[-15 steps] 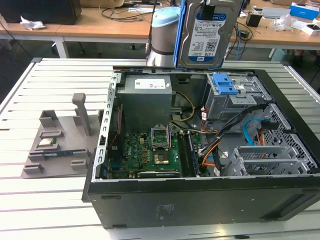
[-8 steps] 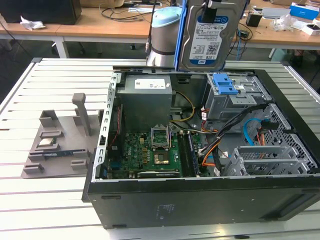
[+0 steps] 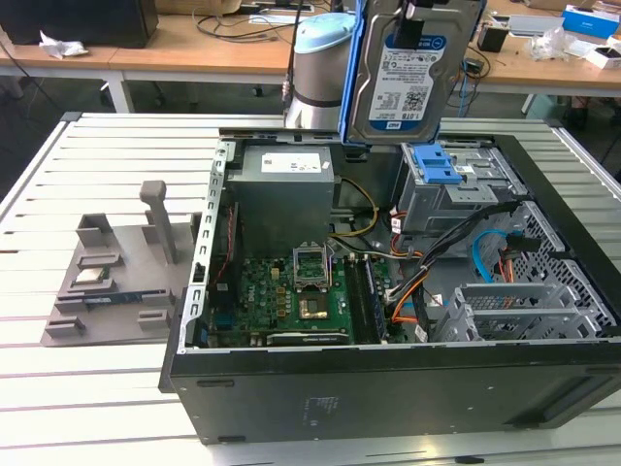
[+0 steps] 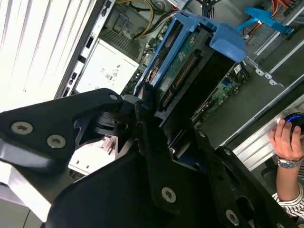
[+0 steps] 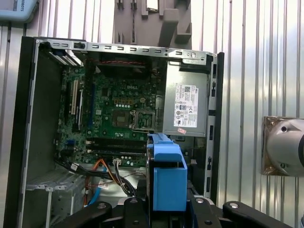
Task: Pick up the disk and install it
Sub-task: 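Pick up the disk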
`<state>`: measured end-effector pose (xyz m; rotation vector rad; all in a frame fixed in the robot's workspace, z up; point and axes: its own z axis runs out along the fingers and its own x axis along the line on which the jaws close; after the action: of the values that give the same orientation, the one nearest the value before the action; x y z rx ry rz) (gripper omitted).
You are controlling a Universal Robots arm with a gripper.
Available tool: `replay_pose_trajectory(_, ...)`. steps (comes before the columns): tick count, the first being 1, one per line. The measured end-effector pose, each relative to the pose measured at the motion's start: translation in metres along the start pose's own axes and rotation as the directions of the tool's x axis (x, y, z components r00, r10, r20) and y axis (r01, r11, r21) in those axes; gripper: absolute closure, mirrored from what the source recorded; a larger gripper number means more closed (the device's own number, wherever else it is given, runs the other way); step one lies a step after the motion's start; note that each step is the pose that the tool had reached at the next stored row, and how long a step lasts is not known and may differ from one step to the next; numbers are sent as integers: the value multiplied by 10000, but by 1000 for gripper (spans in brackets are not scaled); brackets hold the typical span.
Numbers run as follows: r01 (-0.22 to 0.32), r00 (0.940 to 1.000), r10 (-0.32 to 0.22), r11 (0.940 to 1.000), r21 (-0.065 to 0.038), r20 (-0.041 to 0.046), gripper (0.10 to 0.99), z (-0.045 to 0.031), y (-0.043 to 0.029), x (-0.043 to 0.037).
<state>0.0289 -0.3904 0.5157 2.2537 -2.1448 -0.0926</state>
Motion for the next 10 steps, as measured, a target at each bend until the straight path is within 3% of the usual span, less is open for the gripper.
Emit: replay_pose_trajectory(10, 0, 10000, 0, 10000, 0, -1, 722, -2, 8, 164)
